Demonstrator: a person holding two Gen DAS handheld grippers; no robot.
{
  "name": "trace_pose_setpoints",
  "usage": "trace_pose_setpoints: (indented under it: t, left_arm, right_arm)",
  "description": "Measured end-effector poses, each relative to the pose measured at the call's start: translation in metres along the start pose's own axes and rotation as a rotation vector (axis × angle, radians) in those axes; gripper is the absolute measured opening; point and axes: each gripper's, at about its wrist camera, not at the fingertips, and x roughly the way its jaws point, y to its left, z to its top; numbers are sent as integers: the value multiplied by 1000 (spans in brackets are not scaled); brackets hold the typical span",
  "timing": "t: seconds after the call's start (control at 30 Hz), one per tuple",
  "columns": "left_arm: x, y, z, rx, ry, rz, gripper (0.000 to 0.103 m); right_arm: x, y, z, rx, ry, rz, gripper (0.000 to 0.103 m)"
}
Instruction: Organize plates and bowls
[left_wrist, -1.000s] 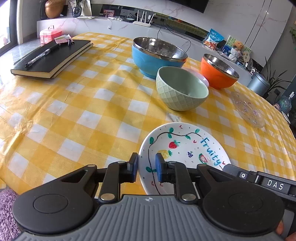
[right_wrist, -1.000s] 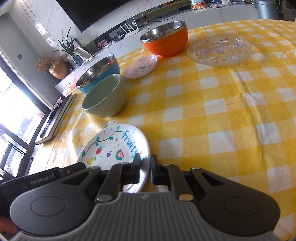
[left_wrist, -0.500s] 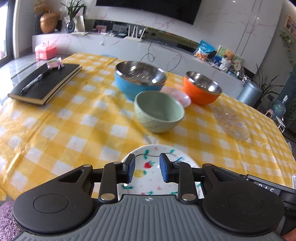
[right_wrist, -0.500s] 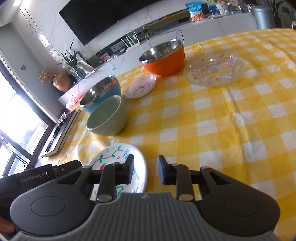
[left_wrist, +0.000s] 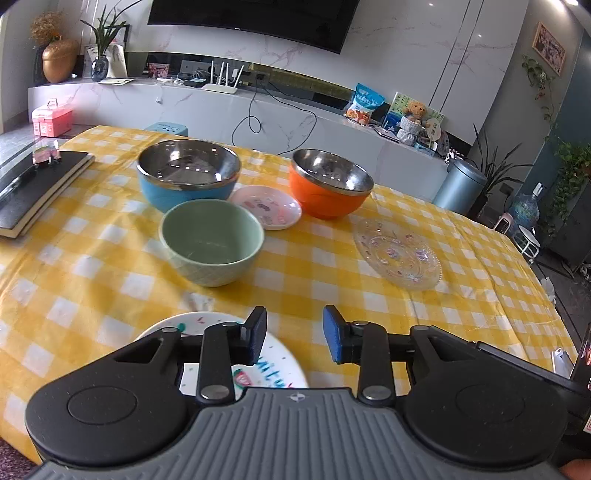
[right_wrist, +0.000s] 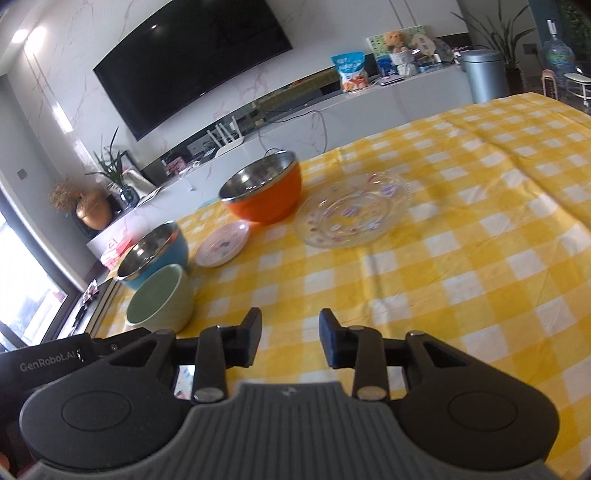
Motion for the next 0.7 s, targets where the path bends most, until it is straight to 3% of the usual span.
trace_pose_setpoints:
  t: [0.7]
  left_arm:
    - [85, -40, 25, 9, 65, -58, 46]
  right_arm:
    - [42, -63, 48, 62, -30, -134, 45]
